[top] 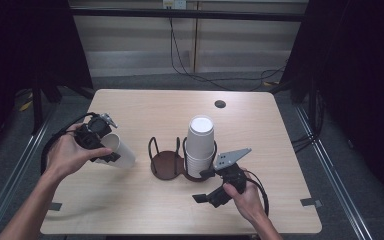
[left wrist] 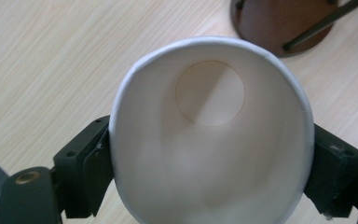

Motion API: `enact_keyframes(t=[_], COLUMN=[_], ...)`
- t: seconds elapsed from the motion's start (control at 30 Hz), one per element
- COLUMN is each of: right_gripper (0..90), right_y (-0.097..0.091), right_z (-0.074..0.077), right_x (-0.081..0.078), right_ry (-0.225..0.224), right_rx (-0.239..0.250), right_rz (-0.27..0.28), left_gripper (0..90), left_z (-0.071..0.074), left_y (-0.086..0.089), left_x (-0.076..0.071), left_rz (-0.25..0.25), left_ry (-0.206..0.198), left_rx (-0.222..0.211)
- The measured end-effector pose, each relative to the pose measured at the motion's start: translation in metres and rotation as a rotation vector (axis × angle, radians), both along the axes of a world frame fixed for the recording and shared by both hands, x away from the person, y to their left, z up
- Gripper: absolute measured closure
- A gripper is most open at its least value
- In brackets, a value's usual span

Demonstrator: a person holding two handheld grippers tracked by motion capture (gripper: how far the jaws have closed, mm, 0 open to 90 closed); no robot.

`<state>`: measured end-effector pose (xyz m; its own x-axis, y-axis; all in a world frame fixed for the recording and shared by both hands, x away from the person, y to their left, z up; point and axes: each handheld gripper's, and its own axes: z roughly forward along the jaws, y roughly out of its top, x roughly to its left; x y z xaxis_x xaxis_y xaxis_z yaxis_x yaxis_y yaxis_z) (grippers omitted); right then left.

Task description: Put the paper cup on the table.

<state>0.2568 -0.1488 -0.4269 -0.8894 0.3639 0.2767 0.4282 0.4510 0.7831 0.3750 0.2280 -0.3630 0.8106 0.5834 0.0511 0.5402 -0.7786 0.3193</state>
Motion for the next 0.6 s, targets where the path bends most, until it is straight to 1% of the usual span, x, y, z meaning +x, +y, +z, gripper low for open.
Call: enact_keyframes(t=[0.07,0.17,0.2,0.27,0.33,0.4,0.43,0.5,0.57,0.6], right_gripper=[14.7,14.3,14.3,14.3,14.3,14.3,14.3,14.3,14.3,14.4], right_y=[0.0,0.0,0.0,0.0,0.001,0.0,0.0,0.0,0.0,0.0], right_z=[-0.001,-0.003,-0.003,-0.004,-0.004,-0.004,-0.004,-0.004,-0.004,-0.004], right_x=[0.0,0.0,0.0,-0.001,-0.002,-0.002,-0.003,-0.003,-0.003,-0.003], right_ry=[0.0,-0.002,0.001,0.002,-0.001,-0.002,-0.004,-0.002,-0.002,0.001], right_rx=[0.0,-0.004,-0.005,-0.01,-0.01,-0.012,-0.013,-0.011,-0.012,-0.011], right_rz=[-0.003,-0.005,-0.008,-0.008,-0.008,-0.007,-0.009,-0.01,-0.009,-0.006], left_gripper=[15.4,15.2,15.2,15.1,14.8,14.4,14.3,13.9,13.7,13.6], left_z=[-0.001,-0.004,-0.005,-0.008,-0.011,-0.013,-0.014,-0.017,-0.019,-0.019], left_y=[-0.003,-0.01,-0.011,-0.014,-0.017,-0.022,-0.024,-0.028,-0.032,-0.034], left_x=[0.003,0.006,0.007,0.009,0.012,0.013,0.013,0.014,0.015,0.016], left_rz=[0.001,-0.019,-0.023,-0.017,-0.025,-0.026,-0.024,-0.032,-0.027,-0.039], left_ry=[0.008,0.025,0.024,0.031,0.053,0.051,0.061,0.058,0.06,0.066], left_rx=[0.001,0.027,0.037,0.045,0.059,0.068,0.076,0.096,0.114,0.118])
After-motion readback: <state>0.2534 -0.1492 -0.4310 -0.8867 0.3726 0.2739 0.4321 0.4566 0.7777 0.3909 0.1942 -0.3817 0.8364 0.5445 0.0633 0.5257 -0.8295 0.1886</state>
